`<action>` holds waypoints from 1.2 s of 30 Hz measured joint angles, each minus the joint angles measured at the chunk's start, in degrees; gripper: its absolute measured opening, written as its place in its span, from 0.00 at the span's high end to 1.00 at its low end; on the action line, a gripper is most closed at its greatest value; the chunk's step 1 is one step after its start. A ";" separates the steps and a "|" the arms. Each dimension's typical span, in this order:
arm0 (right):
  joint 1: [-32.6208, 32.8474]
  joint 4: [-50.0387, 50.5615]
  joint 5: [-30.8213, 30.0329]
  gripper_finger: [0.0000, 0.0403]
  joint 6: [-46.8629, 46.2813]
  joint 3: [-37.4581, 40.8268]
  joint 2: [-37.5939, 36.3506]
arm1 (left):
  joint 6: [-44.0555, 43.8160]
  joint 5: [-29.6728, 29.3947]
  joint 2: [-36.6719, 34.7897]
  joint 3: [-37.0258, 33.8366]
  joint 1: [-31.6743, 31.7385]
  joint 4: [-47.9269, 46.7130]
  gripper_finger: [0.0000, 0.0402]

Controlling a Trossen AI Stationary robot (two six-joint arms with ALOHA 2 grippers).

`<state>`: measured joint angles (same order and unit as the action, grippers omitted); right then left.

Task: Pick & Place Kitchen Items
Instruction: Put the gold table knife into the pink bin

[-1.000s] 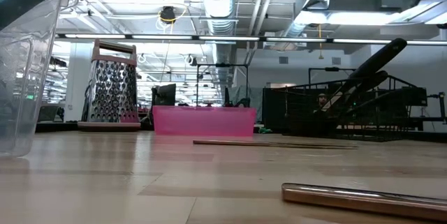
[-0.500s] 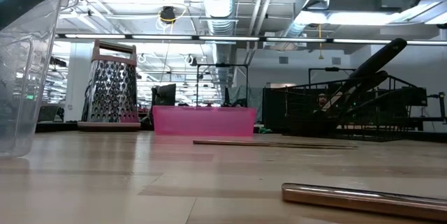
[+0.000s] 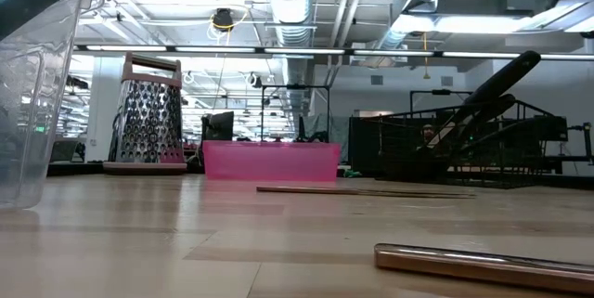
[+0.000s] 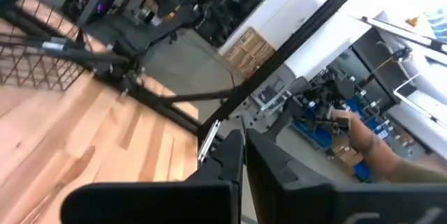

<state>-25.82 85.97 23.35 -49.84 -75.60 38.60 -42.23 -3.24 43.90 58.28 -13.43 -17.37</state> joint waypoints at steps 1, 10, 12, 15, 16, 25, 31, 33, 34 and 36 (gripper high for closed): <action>0.00 -1.14 0.91 0.71 0.01 0.38 -0.67 | 0.23 -0.51 0.40 0.01 0.00 1.08 1.00; 0.00 -26.45 1.60 0.71 9.43 1.91 -6.10 | 11.60 -4.03 11.93 0.13 0.78 18.03 0.85; 0.00 -30.45 1.69 0.71 12.71 1.91 -6.08 | 14.11 -3.30 16.38 0.12 1.37 20.50 0.79; 0.00 -32.25 2.30 0.71 17.30 1.93 -5.32 | 15.36 -1.57 23.07 1.05 3.78 21.26 0.69; 0.00 -32.05 2.76 0.71 18.90 1.93 -4.91 | 15.36 -0.55 25.08 1.23 4.80 21.07 0.65; 0.46 -36.76 10.72 0.71 27.69 1.95 -1.43 | 17.99 9.14 36.54 2.81 14.56 21.56 0.50; 3.68 -45.69 11.21 0.71 25.09 1.94 -1.14 | 31.65 14.98 42.44 2.82 15.76 21.36 0.51; 4.79 -47.21 10.72 0.71 24.91 1.93 -1.10 | 35.95 16.56 44.75 2.82 15.61 21.49 0.50; 5.34 -47.56 9.77 0.71 24.92 1.95 -1.04 | 37.30 17.26 45.96 2.80 15.60 21.50 0.49; 6.31 -48.51 8.22 0.71 24.93 1.95 -0.98 | 38.94 19.11 48.27 2.35 15.61 21.73 0.47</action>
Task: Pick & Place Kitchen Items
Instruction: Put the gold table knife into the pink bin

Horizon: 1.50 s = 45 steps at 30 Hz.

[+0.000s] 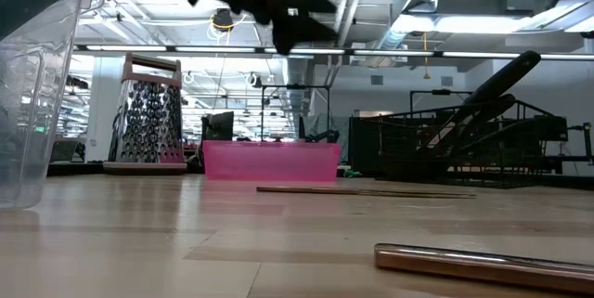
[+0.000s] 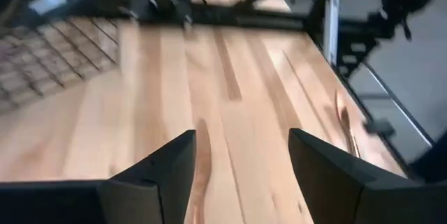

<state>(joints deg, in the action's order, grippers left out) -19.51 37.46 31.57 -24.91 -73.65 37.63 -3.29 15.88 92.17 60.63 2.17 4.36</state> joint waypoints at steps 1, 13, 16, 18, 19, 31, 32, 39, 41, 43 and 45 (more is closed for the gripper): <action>0.50 -0.06 -0.65 0.71 0.02 0.00 0.09 | 0.53 1.39 1.12 -0.42 0.00 0.97 0.46; 5.08 -4.41 -8.00 0.71 -0.21 0.00 3.73 | 5.30 1.17 4.56 -18.54 -0.07 25.32 0.42; 5.73 -6.23 -8.07 0.71 1.01 0.00 4.89 | 6.19 0.12 7.07 -23.03 -0.08 32.28 0.43; 6.17 -7.24 -8.13 0.71 1.54 0.00 5.55 | 6.24 0.00 8.90 -24.18 -0.46 34.51 0.43; 6.45 -7.30 -8.13 0.71 1.77 0.00 5.83 | 6.52 -0.02 9.96 -24.17 -0.76 35.24 0.43; 12.17 -11.71 -8.23 0.71 2.87 0.00 7.74 | 11.16 -5.11 20.20 -23.86 -1.46 38.61 0.40; 12.69 -12.66 -8.63 0.71 2.77 0.00 7.73 | 11.20 -5.01 21.03 -23.75 -1.44 38.98 0.39; 15.75 -18.54 -11.73 0.71 2.98 0.00 7.74 | 10.40 -6.71 26.14 -23.51 -2.13 42.16 0.48; 16.18 -19.24 -12.44 0.71 3.01 0.00 7.76 | 10.21 -7.51 27.06 -23.42 -2.14 43.16 0.57; 16.24 -19.96 -12.61 0.71 3.00 0.00 7.74 | 10.17 -8.36 27.74 -23.40 -1.89 44.25 0.68; 16.24 -20.52 -12.73 0.71 3.02 0.00 7.74 | 10.19 -8.59 28.84 -23.44 -1.59 46.74 0.80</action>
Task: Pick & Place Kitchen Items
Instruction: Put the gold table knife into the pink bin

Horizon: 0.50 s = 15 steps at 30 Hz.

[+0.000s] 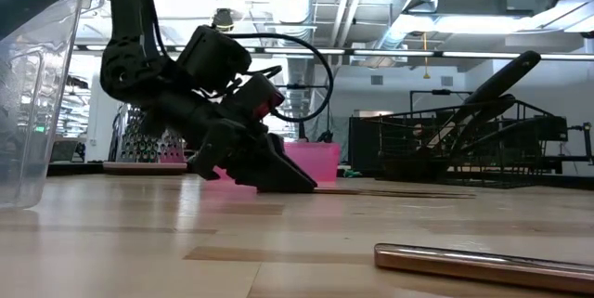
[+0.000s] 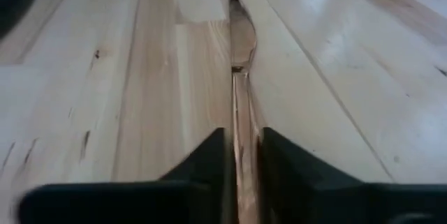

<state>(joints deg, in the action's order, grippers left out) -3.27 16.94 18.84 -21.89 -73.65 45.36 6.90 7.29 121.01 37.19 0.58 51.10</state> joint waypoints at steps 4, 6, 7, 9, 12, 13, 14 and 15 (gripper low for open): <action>0.00 -0.01 -0.90 0.71 0.23 0.00 -0.04 | -1.32 0.22 1.62 -0.11 0.20 3.69 0.95; 0.00 -0.01 -1.15 0.71 1.10 0.00 -0.04 | -3.23 0.16 1.85 -0.11 0.20 4.32 0.95; 0.00 -0.01 -1.17 0.71 1.34 0.00 -0.04 | -4.36 0.12 1.82 -0.11 0.20 4.38 0.95; -0.02 0.01 -1.19 0.71 1.49 0.00 -0.04 | -6.01 -0.36 0.33 -0.07 0.20 1.67 0.95; 0.00 0.04 -1.19 0.71 1.51 0.00 -0.04 | -7.03 -0.86 -3.18 -0.14 0.33 -4.36 0.95; 0.00 0.04 -1.19 0.71 1.69 0.00 -0.04 | -7.22 -0.80 -4.18 -0.18 0.52 -5.43 0.95; 0.00 0.06 -1.21 0.71 1.96 0.00 -0.04 | -7.71 -0.77 -5.23 -0.32 0.75 -6.78 0.95; 0.00 0.08 -1.20 0.71 2.27 0.00 -0.04 | -8.38 -0.55 -6.46 -0.46 1.11 -7.97 0.95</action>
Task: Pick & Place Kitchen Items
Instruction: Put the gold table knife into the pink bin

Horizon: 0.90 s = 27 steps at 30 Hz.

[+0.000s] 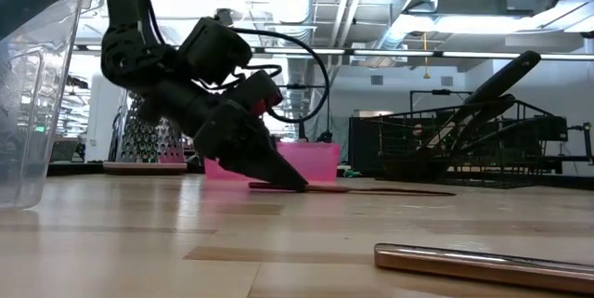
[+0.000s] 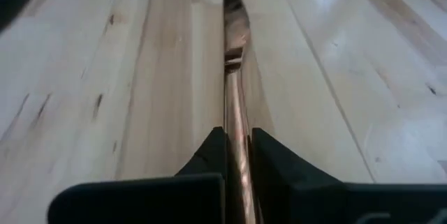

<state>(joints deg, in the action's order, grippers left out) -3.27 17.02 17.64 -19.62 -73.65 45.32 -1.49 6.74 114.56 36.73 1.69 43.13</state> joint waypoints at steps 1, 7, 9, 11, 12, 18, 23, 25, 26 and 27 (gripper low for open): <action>0.00 0.00 -0.03 0.71 0.18 0.00 0.00 | -0.48 0.35 -0.82 -0.02 0.43 -1.23 0.97; 0.00 0.07 -0.07 0.71 1.19 0.00 0.00 | -2.23 0.24 -3.88 -0.22 3.27 -5.58 0.99; 0.00 0.09 -0.07 0.71 1.19 0.00 0.00 | -2.64 0.67 -4.49 -0.24 4.17 -6.12 0.99; 0.00 0.11 -0.06 0.71 1.19 0.00 0.08 | -3.55 0.76 -4.54 -0.24 5.09 -6.06 0.99; 0.00 0.20 -0.07 0.71 1.16 0.00 0.26 | -3.92 0.95 -4.45 -0.24 5.50 -6.08 0.99; 0.00 1.37 -0.05 0.71 1.13 -0.02 1.13 | -3.88 1.42 -3.45 -0.15 5.54 -5.68 0.99; 0.00 1.44 -0.03 0.71 0.22 0.00 1.70 | -3.04 1.58 -3.42 -0.15 5.40 -5.68 1.00; 0.00 1.36 -0.01 0.71 0.21 0.00 1.98 | -1.90 0.69 -3.42 -0.18 5.40 -5.86 1.00; 0.00 1.38 -0.01 0.71 0.13 0.00 2.00 | -1.53 0.12 -3.45 -0.18 5.40 -6.11 1.00; 0.00 1.40 -0.01 0.71 0.11 -0.01 2.01 | -1.47 0.21 -3.45 -0.18 5.62 -6.34 1.00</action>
<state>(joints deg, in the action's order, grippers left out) -3.27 18.42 17.63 -19.51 -73.66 47.34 -2.96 6.95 111.11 36.56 7.31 36.79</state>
